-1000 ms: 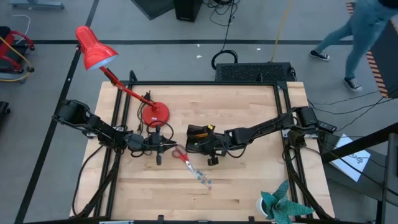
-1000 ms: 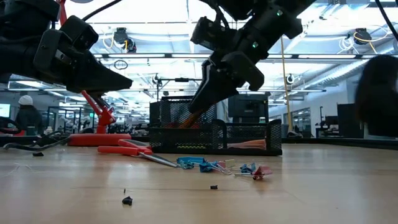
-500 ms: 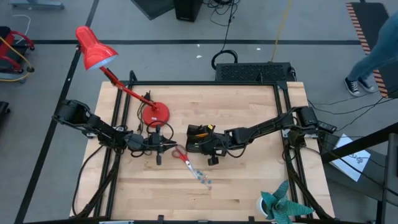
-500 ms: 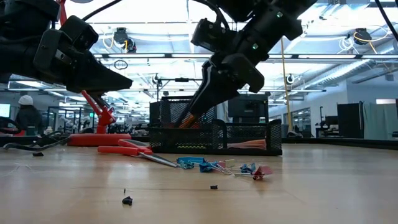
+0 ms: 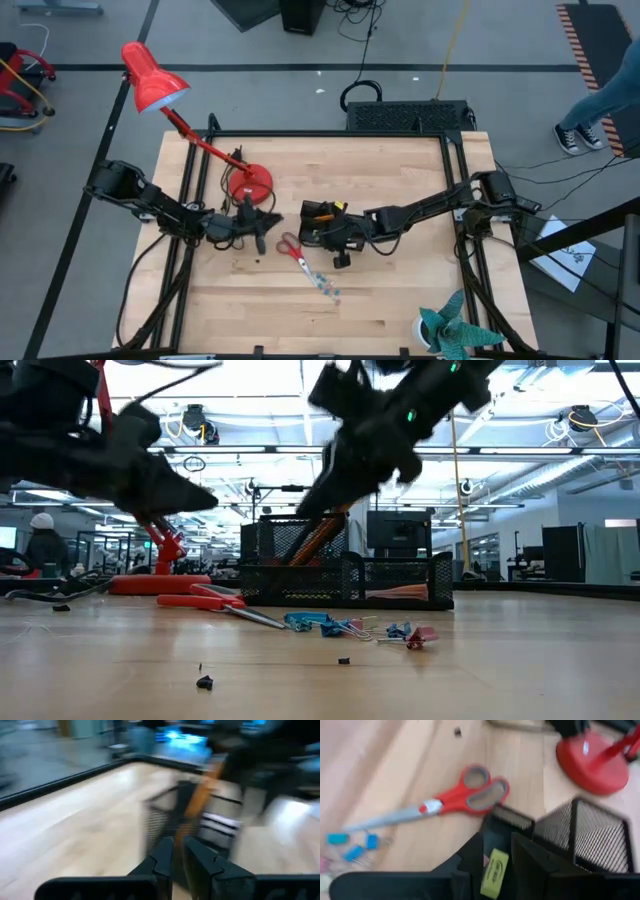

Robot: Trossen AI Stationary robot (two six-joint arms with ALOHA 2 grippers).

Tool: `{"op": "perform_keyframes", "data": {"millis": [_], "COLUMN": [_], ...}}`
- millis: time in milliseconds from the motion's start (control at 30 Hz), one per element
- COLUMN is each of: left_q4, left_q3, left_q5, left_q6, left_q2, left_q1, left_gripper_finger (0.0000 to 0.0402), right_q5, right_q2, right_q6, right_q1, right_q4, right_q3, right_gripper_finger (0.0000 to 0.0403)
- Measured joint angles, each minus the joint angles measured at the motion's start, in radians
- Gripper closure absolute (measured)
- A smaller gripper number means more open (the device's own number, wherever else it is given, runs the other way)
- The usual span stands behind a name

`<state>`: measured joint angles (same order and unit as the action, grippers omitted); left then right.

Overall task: Pick and place office supplies into organizer
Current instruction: Adjust the black desk organizer

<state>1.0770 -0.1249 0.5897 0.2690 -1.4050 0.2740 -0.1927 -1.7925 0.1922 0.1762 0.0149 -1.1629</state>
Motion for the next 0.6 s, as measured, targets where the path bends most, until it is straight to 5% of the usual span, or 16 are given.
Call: {"op": "perform_keyframes", "data": {"millis": [333, 600], "left_q4": [-0.371, -0.483], "left_q3": [-0.172, -0.252], "left_q5": [-0.014, -0.127], "left_q6": [0.062, -0.026], "left_q2": [0.0, 0.0], "left_q1": [-0.163, -0.288], "left_gripper_finger": [0.0355, 0.0355], "right_q5": [-0.096, -0.102], "right_q2": [0.097, 0.142], "right_q6": [0.006, -0.064], "right_q1": [0.087, 0.132], "right_q4": [0.008, 0.012], "right_q3": [0.013, 0.079], "right_gripper_finger": [0.0395, 0.0401]}}
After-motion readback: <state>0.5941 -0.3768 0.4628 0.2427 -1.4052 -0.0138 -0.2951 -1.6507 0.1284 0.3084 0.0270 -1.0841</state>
